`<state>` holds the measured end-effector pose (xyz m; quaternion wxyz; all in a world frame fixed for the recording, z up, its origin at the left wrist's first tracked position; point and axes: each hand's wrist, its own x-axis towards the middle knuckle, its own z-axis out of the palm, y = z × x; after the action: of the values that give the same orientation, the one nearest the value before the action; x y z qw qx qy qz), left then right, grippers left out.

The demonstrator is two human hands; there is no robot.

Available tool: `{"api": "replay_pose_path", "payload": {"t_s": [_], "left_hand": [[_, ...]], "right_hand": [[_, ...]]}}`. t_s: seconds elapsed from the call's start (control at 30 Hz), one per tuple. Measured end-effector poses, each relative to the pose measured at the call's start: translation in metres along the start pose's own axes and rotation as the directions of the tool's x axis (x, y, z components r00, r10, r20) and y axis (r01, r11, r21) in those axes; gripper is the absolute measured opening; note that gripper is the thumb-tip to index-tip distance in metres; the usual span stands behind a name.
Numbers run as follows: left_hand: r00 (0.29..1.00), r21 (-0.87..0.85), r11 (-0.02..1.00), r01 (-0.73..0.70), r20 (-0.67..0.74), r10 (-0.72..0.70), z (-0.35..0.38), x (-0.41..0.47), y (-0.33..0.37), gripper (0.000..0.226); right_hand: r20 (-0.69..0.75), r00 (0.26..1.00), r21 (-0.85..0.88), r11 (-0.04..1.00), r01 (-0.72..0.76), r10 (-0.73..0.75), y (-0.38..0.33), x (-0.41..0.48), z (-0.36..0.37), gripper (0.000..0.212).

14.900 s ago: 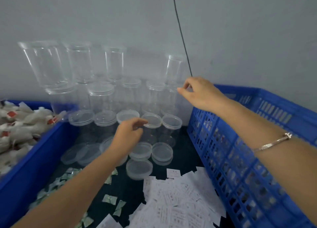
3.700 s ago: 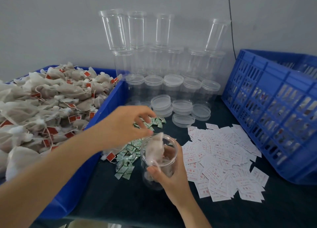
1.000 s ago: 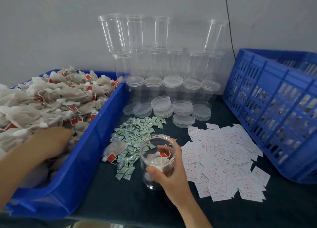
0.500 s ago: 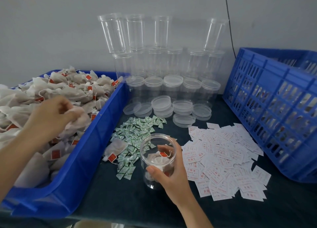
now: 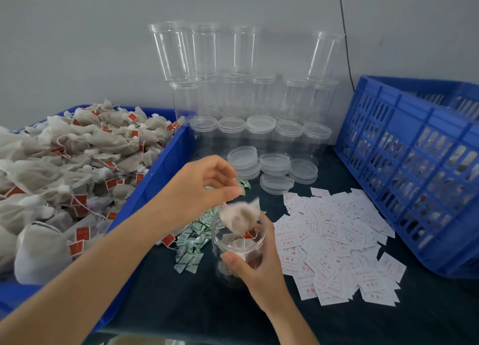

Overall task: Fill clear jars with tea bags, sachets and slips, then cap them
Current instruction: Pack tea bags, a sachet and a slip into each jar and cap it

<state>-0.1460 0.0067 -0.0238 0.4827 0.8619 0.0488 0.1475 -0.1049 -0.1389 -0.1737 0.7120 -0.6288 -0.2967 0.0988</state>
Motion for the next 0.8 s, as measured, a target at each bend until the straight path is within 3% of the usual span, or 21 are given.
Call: {"api": "replay_pose_path", "payload": {"t_s": [0.1,0.23,0.3,0.4,0.5,0.57,0.6,0.63,0.7,0.77,0.8], "left_hand": [[1.000,-0.016,1.000,0.012,-0.008,-0.013,0.002,-0.002,-0.011,0.028],[0.992,0.049,0.996,0.075,0.099,-0.080,0.016,-0.014,-0.032,0.078],[0.982,0.067,0.993,0.094,0.158,-0.103,0.031,-0.020,-0.042,0.097],[0.990,0.096,0.993,0.066,0.114,-0.077,0.050,-0.025,-0.050,0.105],[0.999,0.175,0.984,0.029,0.020,-0.033,0.059,-0.028,-0.050,0.111],[0.999,0.279,0.960,-0.019,-0.040,0.031,0.064,-0.032,-0.049,0.103],[0.996,0.297,0.954,-0.031,-0.070,0.054,0.065,-0.033,-0.048,0.097],[0.993,0.297,0.954,-0.036,-0.095,0.067,0.067,-0.034,-0.047,0.092],[0.989,0.290,0.956,-0.037,-0.124,0.076,0.069,-0.035,-0.048,0.086],[0.986,0.284,0.958,-0.043,-0.142,0.086,0.070,-0.036,-0.047,0.082],[0.985,0.278,0.960,-0.045,-0.146,0.089,0.070,-0.036,-0.047,0.081]], "right_hand": [[-0.011,1.000,-0.015,1.000,-0.007,0.007,0.000,0.000,-0.001,0.083],[0.020,1.000,0.031,0.999,-0.007,0.007,-0.004,0.002,-0.003,0.076],[0.054,0.993,0.141,0.984,-0.109,0.102,-0.009,0.003,-0.006,0.078],[0.091,0.950,0.241,0.920,-0.311,0.297,-0.015,0.013,-0.021,0.087],[0.048,0.927,0.071,0.924,-0.375,0.373,-0.021,0.035,-0.036,0.051],[-0.070,0.957,-0.176,0.940,-0.291,0.283,-0.022,0.055,-0.040,0.017],[-0.107,0.968,-0.317,0.915,-0.251,0.229,-0.020,0.065,-0.042,0.011],[-0.115,0.975,-0.465,0.856,-0.224,0.192,-0.016,0.074,-0.043,0.014],[-0.079,0.982,-0.776,0.608,-0.170,0.174,-0.002,0.087,-0.044,0.026],[-0.023,0.984,-0.932,0.352,-0.085,0.176,0.014,0.091,-0.045,0.031],[-0.006,0.986,-0.957,0.286,-0.054,0.168,0.020,0.090,-0.045,0.026]]}}
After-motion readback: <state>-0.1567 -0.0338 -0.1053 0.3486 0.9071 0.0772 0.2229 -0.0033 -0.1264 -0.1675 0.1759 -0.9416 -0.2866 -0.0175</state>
